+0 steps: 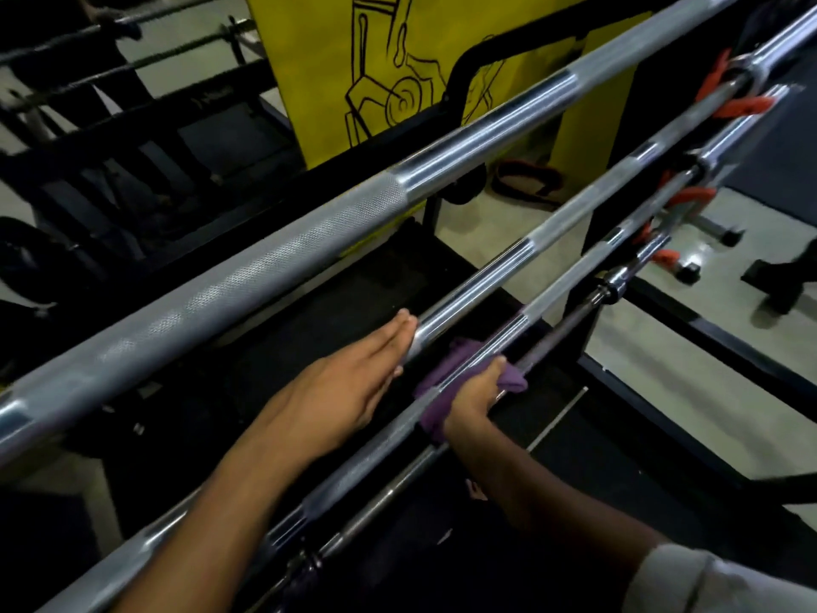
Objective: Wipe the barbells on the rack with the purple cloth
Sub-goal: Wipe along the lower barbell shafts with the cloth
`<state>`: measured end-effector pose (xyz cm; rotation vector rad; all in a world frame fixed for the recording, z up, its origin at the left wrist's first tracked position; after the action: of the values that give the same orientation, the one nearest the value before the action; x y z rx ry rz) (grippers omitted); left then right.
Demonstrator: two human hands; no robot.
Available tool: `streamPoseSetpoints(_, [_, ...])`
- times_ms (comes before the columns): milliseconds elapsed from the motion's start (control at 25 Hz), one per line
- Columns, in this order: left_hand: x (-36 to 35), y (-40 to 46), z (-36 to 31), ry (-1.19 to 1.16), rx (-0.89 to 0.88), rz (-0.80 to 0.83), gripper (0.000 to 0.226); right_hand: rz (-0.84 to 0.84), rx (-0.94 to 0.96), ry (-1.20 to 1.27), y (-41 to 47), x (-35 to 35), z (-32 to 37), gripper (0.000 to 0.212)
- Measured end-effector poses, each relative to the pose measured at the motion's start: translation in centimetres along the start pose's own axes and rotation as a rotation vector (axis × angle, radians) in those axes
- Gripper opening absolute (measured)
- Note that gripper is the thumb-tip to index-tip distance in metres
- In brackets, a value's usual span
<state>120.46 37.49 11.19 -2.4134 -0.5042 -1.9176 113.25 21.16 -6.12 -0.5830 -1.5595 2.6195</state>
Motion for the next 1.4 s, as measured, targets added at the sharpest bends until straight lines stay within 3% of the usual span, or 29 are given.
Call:
streamPoseSetpoints(120, [-0.1, -0.2, 0.1, -0.005, -0.004, -0.021, 0.056, 0.032, 0.142, -0.036, -0.4, -0.9, 1.7, 0.062])
streamPoseSetpoints(320, [-0.5, 0.0, 0.5, -0.016, -0.012, -0.032, 0.057, -0.062, 0.332, -0.109, 2.0, -3.3, 9.1, 0.055])
streamPoseSetpoints(440, [-0.7, 0.2, 0.8, -0.007, -0.016, -0.046, 0.057, 0.002, 0.315, -0.173, -0.8, -1.9, 5.6, 0.056])
streamPoseSetpoints(600, [-0.4, -0.1, 0.4, -0.012, 0.012, -0.052, 0.056, 0.199, 0.222, -0.454, -2.5, 3.1, -0.3, 0.084])
streamPoseSetpoints(680, [0.0, -1.2, 0.3, 0.000, 0.006, -0.017, 0.054, 0.256, 0.319, -0.643, -4.0, 5.7, -0.1, 0.076])
streamPoseSetpoints(760, [0.8, -3.8, 0.6, 0.005, 0.024, -0.010, 0.056, 0.359, 0.492, -0.788, -6.7, 7.5, 1.0, 0.068])
streamPoseSetpoints(880, [2.1, -8.6, 1.0, 0.005, 0.097, -0.067, 0.056, 0.698, 0.894, -0.885, -9.8, 8.1, 2.9, 0.058])
streamPoseSetpoints(920, [2.4, -10.2, 0.9, 0.020, 0.119, -0.077, 0.057, 0.767, 1.080, -1.034, -9.5, 7.8, 3.2, 0.066])
streamPoseSetpoints(1040, [3.2, -12.7, 0.3, 0.092, 0.155, -0.098, 0.058, 0.765, 1.708, -1.799, -6.2, 6.3, 2.8, 0.078])
streamPoseSetpoints(1120, [3.3, -13.0, 0.2, 0.122, 0.168, -0.108, 0.056, 0.863, 1.717, -2.247, -4.7, 5.1, 1.1, 0.081])
streamPoseSetpoints(1200, [3.3, -13.0, 0.3, 0.097, 0.186, -0.113, 0.053, 0.912, 1.642, -2.463, -5.2, 3.4, -0.4, 0.078])
streamPoseSetpoints(1320, [3.2, -12.8, 0.6, 0.074, 0.193, -0.114, 0.051, 1.110, 1.802, -2.331, -7.3, 2.6, -4.0, 0.060])
streamPoseSetpoints(1400, [3.1, -13.0, 0.6, 0.069, 0.197, -0.109, 0.051, 1.289, 1.813, -2.287, -9.1, 3.4, -8.7, 0.062])
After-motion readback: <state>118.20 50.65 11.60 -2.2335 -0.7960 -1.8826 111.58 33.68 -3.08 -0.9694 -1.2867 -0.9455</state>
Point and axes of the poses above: each hand's wrist, its own y-axis towards the middle knuckle, its own x-axis out of the back of the hand, z = x × y, the point moved 1 cm from there along y, towards the middle knuckle, and after that the axes turned 6 degrees about y, right-handed, at the moved point
